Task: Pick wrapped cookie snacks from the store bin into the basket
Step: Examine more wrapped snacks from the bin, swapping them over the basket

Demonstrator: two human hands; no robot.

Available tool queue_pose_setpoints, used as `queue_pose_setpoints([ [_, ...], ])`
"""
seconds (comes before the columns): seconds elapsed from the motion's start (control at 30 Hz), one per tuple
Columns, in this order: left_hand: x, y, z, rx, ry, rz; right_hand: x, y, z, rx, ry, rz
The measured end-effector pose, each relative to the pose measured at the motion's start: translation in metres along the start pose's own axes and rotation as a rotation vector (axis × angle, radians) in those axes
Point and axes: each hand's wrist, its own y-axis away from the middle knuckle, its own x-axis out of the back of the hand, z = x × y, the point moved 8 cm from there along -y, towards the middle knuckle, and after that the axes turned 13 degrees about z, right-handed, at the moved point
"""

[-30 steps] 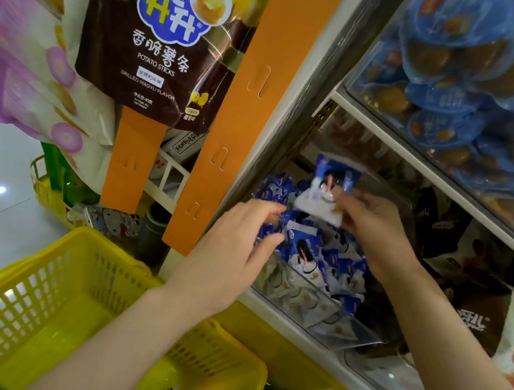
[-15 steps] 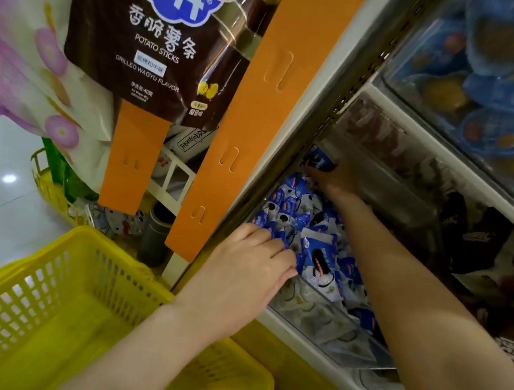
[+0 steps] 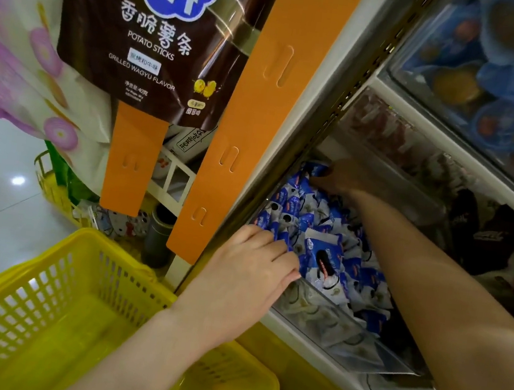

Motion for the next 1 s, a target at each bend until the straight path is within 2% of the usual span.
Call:
queue_pose_setpoints([
  [0.23, 0.001, 0.000, 0.001, -0.002, -0.001, 0.020, -0.009, 0.003, 0.004, 0.053, -0.083, -0.009],
  [0.37, 0.002, 0.000, 0.002, -0.009, -0.009, 0.036, 0.001, 0.002, 0.004, 0.019, -0.269, 0.132],
  [0.53, 0.001, 0.000, 0.002, -0.031, -0.009, 0.036, -0.003, 0.001, -0.002, 0.081, -0.135, 0.106],
  [0.7, -0.001, 0.000, 0.002, -0.039, 0.005, 0.028, 0.003, -0.003, 0.012, 0.021, -0.225, 0.140],
  [0.87, 0.000, 0.000, 0.000, -0.029, -0.010, 0.034, -0.006, 0.010, 0.028, 0.030, -0.151, -0.086],
  [1.0, 0.000, 0.002, 0.001, -0.018, -0.012, 0.023, -0.003, 0.016, 0.022, 0.094, -0.143, -0.102],
])
